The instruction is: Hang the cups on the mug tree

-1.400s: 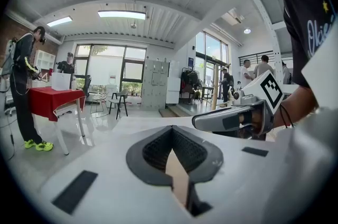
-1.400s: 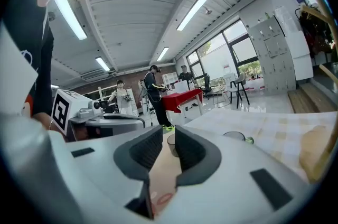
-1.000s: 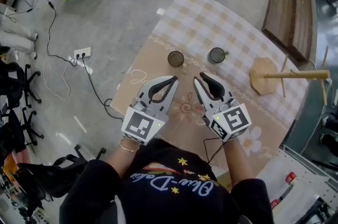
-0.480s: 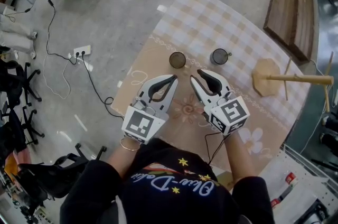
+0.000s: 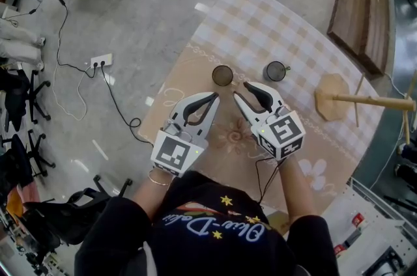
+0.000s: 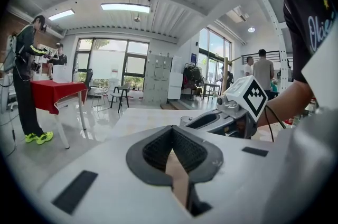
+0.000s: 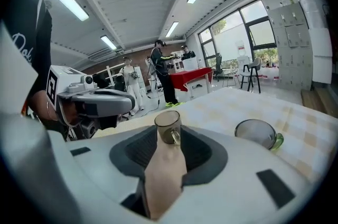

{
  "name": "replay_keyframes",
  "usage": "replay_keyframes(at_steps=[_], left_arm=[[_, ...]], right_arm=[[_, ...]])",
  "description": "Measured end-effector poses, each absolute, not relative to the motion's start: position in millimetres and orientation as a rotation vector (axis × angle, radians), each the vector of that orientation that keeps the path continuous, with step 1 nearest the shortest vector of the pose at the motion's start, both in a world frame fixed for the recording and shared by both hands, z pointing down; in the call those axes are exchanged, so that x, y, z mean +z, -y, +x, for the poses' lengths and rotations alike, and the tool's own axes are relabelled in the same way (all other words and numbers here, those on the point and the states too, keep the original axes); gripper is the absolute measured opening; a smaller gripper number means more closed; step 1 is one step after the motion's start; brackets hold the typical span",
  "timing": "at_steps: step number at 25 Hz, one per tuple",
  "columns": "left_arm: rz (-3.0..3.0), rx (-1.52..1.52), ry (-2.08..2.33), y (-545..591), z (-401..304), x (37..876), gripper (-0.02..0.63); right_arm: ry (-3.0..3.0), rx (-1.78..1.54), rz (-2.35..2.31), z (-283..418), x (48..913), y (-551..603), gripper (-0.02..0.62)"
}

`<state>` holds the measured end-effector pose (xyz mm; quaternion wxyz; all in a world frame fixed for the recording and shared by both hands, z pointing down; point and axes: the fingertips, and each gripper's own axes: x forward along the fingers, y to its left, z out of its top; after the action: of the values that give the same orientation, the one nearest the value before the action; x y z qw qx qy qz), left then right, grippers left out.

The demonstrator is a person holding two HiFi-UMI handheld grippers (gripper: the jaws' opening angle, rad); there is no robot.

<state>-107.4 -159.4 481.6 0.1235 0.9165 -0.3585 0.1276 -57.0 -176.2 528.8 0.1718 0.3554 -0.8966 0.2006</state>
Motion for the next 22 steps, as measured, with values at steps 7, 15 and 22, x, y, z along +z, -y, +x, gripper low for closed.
replay_keyframes(at_steps=[7,15,22], left_arm=[[2.677,0.383,1.040,162.1,-111.3,484.9,0.002],[2.653,0.395,1.053,164.9,-117.0,486.1,0.002],[2.644,0.403,1.045,166.1,-121.3,486.9,0.002]], right_arm=[[2.503,0.554,0.963,-60.3,544.4,179.5,0.147],[2.477,0.503,0.925,-65.6,554.6,184.5,0.147],[2.458,0.494,0.846,-72.3,558.1,187.5,0.147]])
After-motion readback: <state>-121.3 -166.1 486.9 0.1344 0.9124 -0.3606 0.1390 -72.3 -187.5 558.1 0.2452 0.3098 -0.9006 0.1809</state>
